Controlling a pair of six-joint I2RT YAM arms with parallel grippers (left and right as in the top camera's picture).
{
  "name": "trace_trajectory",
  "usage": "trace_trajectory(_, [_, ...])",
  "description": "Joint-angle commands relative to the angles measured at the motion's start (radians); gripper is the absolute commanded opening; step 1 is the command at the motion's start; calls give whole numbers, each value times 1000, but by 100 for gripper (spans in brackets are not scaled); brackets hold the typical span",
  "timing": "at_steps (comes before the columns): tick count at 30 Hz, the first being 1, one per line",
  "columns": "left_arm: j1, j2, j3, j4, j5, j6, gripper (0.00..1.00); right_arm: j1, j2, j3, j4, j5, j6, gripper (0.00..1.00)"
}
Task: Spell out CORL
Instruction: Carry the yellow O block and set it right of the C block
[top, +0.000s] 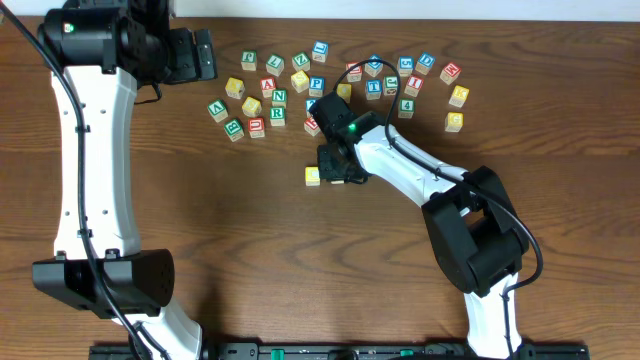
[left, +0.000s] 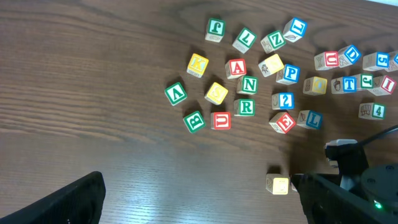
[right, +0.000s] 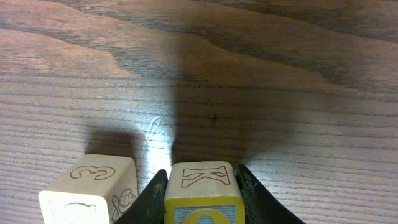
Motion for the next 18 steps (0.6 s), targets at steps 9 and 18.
trace_trajectory(9, [1, 12, -9, -3, -13, -5, 98, 37, -2, -14, -20, 23, 47, 28])
trace_trajectory(18, [1, 12, -9, -3, -13, -5, 98, 37, -2, -13, -14, 23, 55, 48])
